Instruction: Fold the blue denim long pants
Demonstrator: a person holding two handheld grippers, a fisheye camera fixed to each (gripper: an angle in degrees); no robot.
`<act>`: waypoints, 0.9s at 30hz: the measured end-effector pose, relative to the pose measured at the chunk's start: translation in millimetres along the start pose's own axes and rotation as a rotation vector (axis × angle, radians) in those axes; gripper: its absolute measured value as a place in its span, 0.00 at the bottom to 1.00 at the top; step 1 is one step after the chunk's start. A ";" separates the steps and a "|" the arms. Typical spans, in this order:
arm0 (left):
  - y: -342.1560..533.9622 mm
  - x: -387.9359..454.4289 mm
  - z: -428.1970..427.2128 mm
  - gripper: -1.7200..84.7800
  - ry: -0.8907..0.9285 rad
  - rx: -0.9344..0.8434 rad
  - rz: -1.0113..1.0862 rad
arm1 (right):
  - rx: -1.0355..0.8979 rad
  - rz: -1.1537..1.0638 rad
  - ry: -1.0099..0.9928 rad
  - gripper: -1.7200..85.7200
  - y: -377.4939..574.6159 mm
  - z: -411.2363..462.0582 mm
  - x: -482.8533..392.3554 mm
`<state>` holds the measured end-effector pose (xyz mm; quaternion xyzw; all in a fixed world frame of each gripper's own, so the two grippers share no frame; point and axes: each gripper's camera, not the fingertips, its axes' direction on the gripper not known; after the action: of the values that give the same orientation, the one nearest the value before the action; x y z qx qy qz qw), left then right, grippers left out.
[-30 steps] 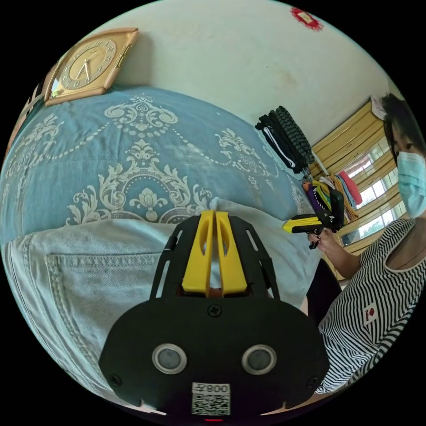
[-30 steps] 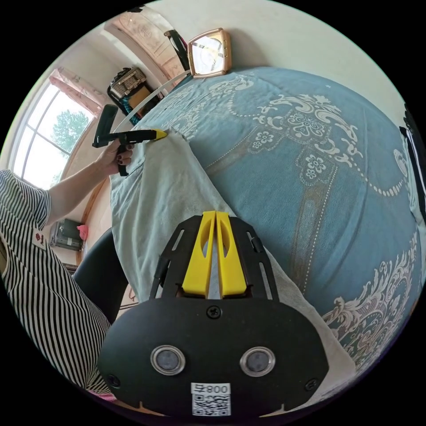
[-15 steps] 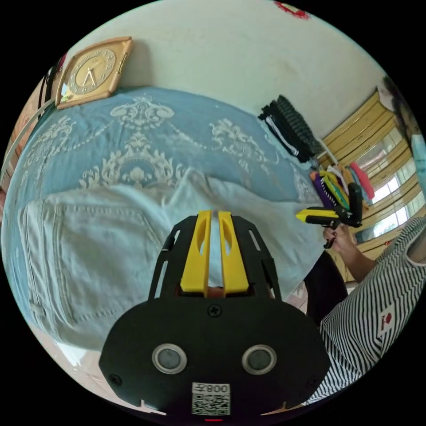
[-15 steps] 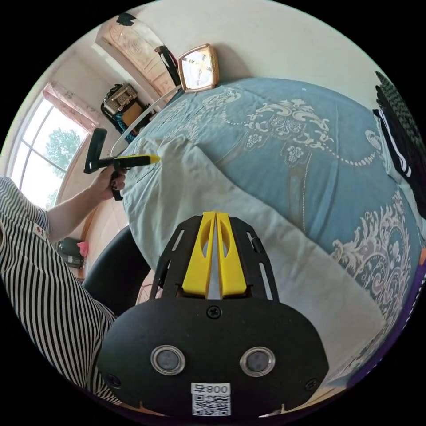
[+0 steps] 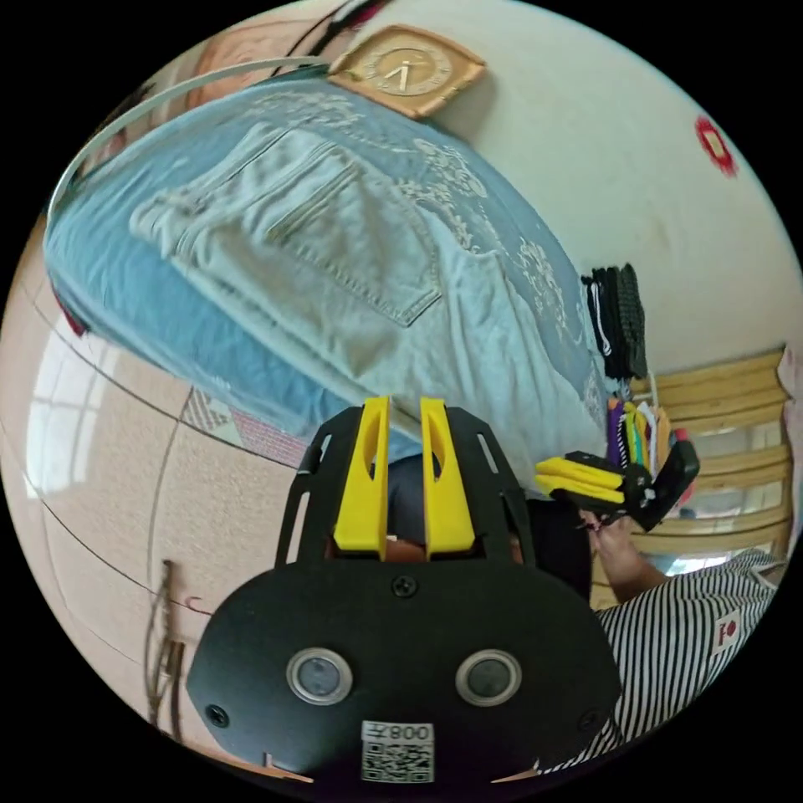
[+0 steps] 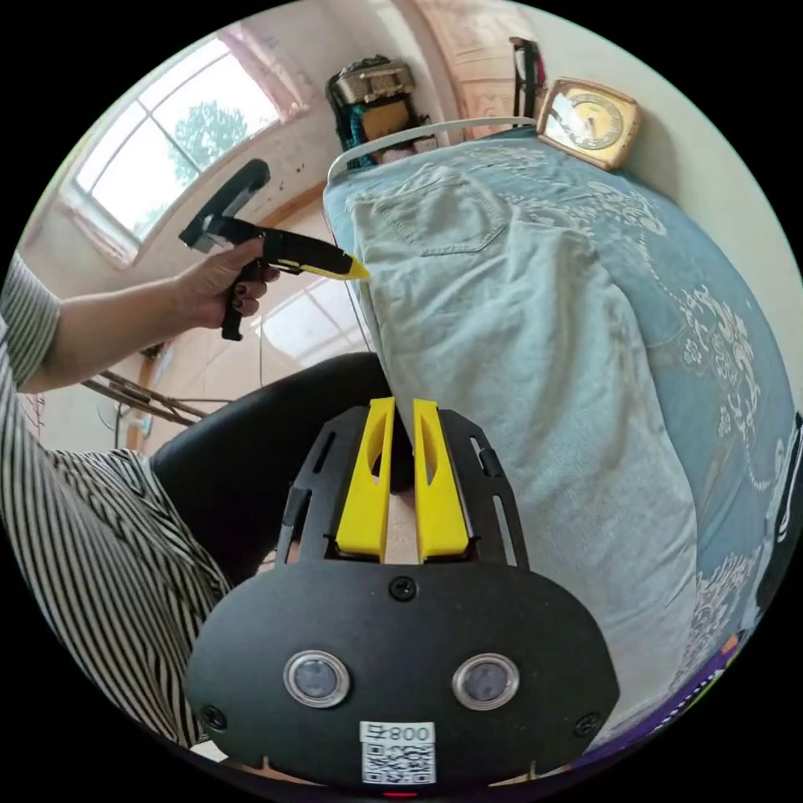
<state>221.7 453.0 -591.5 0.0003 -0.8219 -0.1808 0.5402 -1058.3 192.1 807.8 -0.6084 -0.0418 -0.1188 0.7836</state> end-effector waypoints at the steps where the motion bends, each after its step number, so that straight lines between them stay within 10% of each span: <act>1: 6.6 -9.6 3.2 0.10 0.038 -0.005 -0.035 | -0.045 -0.016 0.033 0.08 -6.1 10.0 -8.9; 27: 83.5 -76.0 -34.7 0.04 0.140 0.052 -0.147 | -0.121 0.072 -0.011 0.02 -19.4 32.4 -11.1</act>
<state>300.4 535.6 -622.0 0.0869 -0.7843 -0.1982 0.5814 -1071.0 220.4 832.1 -0.6563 -0.0171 -0.0896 0.7489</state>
